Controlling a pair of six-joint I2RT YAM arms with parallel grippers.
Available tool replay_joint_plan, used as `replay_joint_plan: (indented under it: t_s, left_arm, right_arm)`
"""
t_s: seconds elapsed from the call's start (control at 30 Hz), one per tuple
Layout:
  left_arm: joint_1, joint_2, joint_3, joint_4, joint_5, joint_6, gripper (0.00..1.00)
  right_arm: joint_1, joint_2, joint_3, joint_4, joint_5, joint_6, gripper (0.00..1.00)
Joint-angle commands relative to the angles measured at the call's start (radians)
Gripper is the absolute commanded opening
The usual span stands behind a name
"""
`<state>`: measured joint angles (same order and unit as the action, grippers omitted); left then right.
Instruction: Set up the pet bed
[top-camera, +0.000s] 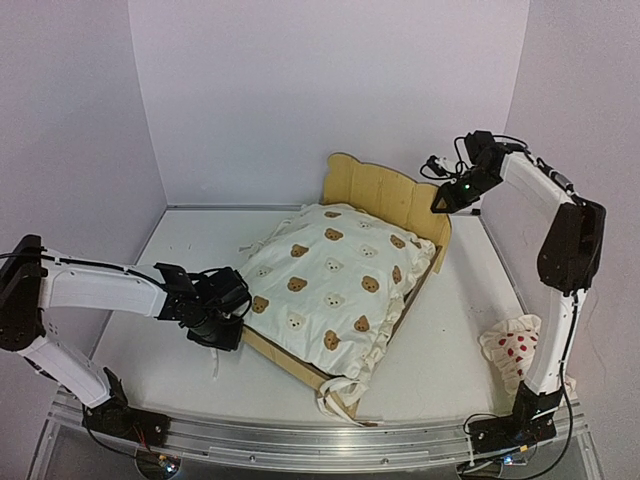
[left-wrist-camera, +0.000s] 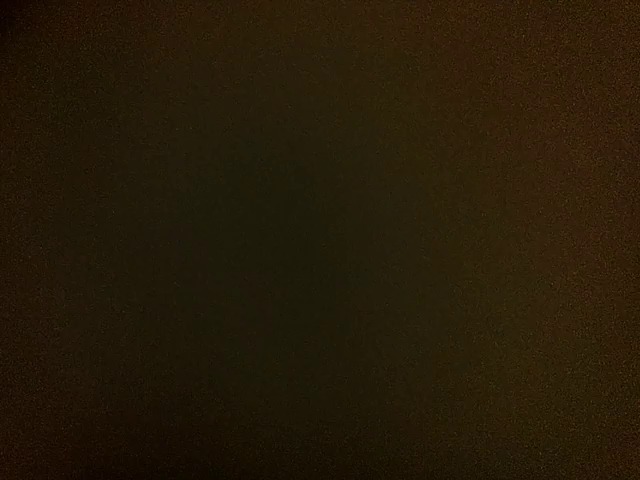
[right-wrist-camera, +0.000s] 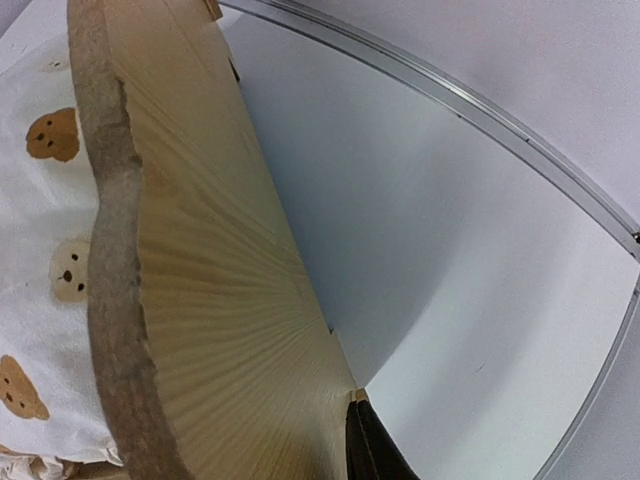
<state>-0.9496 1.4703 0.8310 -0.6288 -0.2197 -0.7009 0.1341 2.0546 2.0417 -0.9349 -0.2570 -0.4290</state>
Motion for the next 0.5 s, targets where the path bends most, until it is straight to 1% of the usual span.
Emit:
replay_joint_plan:
  t_s: [0.0,0.13,0.23,0.37,0.47]
  left_arm:
    - [0.062,0.051,0.039,0.139,-0.066,0.074,0.21]
    - [0.13,0.098,0.078,0.19,-0.082,0.12,0.21]
    - [0.171,0.143,0.116,0.239,-0.083,0.158,0.21]
    - [0.218,0.241,0.209,0.308,-0.066,0.211,0.21]
    - [0.252,0.344,0.293,0.343,-0.032,0.246,0.21]
  right_arm:
    - [0.021,-0.154,-0.093,-0.033,-0.073,0.071,0.23]
    - [0.021,-0.26,-0.232,-0.016,-0.025,0.118,0.22]
    - [0.021,-0.378,-0.373,0.006,0.01,0.176,0.18]
    - [0.022,-0.532,-0.542,0.056,0.01,0.311,0.15]
    - [0.027,-0.626,-0.646,0.087,-0.004,0.455,0.11]
